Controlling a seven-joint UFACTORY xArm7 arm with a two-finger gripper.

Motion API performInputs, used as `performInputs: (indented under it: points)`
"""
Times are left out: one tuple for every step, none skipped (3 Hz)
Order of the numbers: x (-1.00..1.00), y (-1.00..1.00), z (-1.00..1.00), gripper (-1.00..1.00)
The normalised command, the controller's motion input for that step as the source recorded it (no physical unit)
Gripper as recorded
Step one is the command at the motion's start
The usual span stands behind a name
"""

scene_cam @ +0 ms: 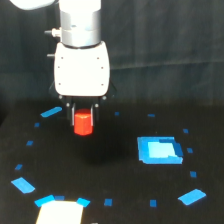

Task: Pick up the red object from the table

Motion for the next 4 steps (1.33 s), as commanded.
performInputs:
  points:
    - [-0.06, -0.39, -0.47, -1.00]
    - [0.00, -0.53, -0.90, -0.85]
    - [0.00, 1.00, 0.35, -1.00]
    - [0.56, 1.00, 0.96, -1.00]
